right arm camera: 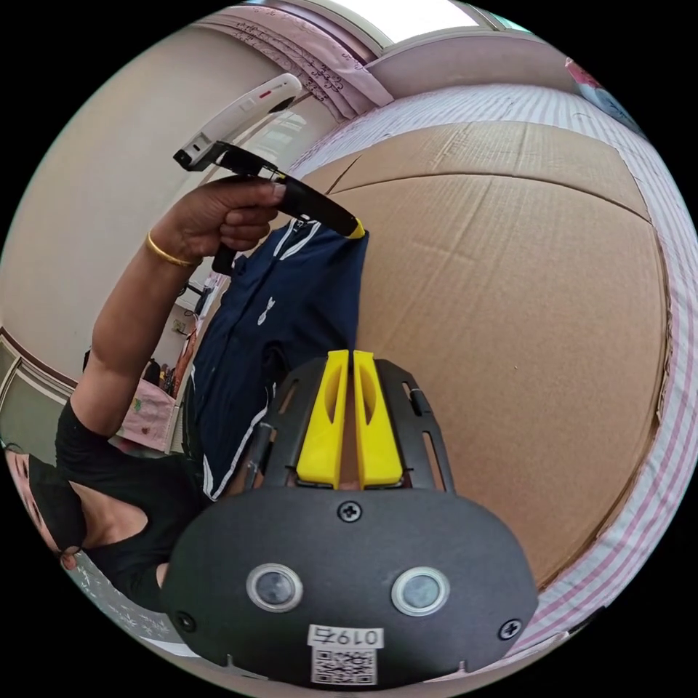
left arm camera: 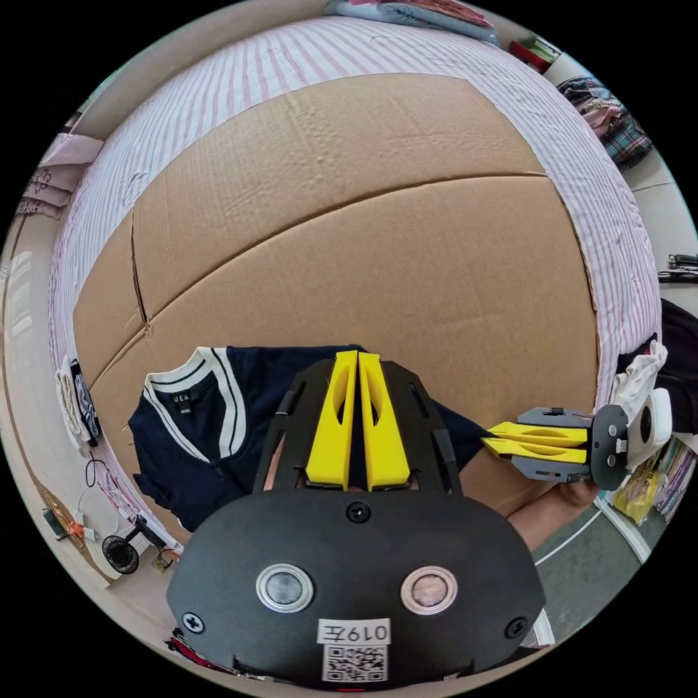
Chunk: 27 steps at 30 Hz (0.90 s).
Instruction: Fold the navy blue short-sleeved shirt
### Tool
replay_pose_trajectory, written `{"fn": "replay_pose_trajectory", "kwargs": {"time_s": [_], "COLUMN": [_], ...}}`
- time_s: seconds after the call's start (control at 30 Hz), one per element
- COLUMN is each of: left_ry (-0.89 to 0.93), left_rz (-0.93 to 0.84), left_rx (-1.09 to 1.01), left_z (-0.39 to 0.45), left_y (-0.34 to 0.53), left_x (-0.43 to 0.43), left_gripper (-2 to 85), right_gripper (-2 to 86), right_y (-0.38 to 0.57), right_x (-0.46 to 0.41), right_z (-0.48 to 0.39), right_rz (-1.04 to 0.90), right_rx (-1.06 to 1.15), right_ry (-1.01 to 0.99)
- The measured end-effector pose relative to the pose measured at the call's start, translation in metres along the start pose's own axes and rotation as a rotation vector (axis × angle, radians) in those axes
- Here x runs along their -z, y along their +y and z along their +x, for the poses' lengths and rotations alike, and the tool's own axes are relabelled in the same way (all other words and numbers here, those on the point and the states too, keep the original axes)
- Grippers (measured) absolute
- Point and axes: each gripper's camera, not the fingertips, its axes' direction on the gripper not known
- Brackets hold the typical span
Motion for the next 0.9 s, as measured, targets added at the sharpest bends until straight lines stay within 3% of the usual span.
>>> {"fn": "replay_pose_trajectory", "kwargs": {"time_s": [0.2, 0.4, 0.73, 0.9], "left_ry": [-0.079, 0.076, 0.138, 0.182], "left_rz": [-0.02, -0.008, 0.092, 0.197], "left_rx": [-0.06, -0.044, -0.021, -0.023], "left_z": [-0.001, -0.04, -0.102, -0.151], "left_y": [0.011, 0.024, 0.057, 0.088], "left_x": [0.002, 0.009, 0.033, 0.04], "left_gripper": [2.1, 4.5, 3.7, 1.7], "right_gripper": [-0.4, 0.1, 2.1, 7.7], "right_y": [0.009, 0.019, 0.046, 0.05], "right_x": [0.002, 0.003, 0.022, 0.029], "right_z": [0.001, -0.001, -0.01, -0.017], "right_rz": [0.011, 0.018, 0.062, 0.119], "right_rx": [-0.019, -0.028, -0.041, -0.026], "right_ry": [-0.026, -0.041, -0.013, -0.063]}}
